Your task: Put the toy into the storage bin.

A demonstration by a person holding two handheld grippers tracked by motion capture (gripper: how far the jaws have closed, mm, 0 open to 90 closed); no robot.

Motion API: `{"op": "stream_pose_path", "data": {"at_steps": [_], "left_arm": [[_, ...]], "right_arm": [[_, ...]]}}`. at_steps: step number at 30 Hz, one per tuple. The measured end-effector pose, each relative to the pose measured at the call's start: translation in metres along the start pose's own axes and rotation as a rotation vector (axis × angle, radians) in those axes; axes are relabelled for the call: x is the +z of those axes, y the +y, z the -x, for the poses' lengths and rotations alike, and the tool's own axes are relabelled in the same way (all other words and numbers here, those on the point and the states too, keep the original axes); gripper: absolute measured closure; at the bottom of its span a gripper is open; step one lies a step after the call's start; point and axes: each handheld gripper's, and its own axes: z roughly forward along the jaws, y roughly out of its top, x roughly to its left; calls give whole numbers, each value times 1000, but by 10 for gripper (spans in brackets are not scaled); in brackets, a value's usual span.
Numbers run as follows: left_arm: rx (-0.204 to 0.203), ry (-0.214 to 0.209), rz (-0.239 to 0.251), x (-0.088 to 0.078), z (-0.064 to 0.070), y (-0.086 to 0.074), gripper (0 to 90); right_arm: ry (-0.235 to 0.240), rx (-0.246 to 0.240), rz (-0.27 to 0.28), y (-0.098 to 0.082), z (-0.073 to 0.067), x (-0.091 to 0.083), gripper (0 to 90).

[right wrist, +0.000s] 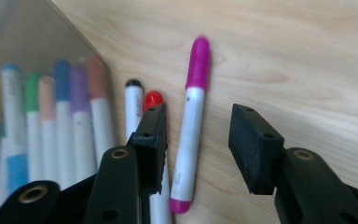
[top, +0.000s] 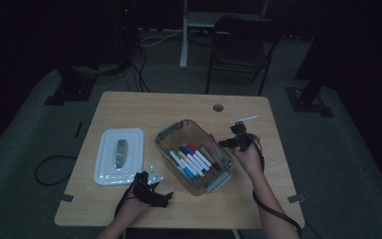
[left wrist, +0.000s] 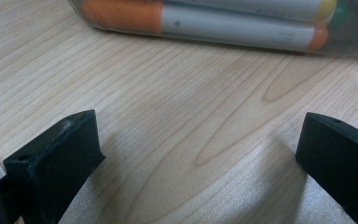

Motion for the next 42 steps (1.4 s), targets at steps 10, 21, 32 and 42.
{"op": "stream_pose_path", "data": {"at_steps": [10, 21, 32, 42], "left_arm": [[0, 0, 1, 0, 0, 0, 4], [-1, 0, 1, 0, 0, 0, 4], [0, 0, 0, 0, 0, 0, 4], [0, 0, 0, 0, 0, 0, 4]], "right_arm": [[-67, -57, -71, -5, 2, 31, 584], [-108, -14, -74, -7, 9, 29, 761], [-60, 33, 18, -3, 11, -25, 762], [-13, -27, 116, 7, -19, -77, 762]]}}
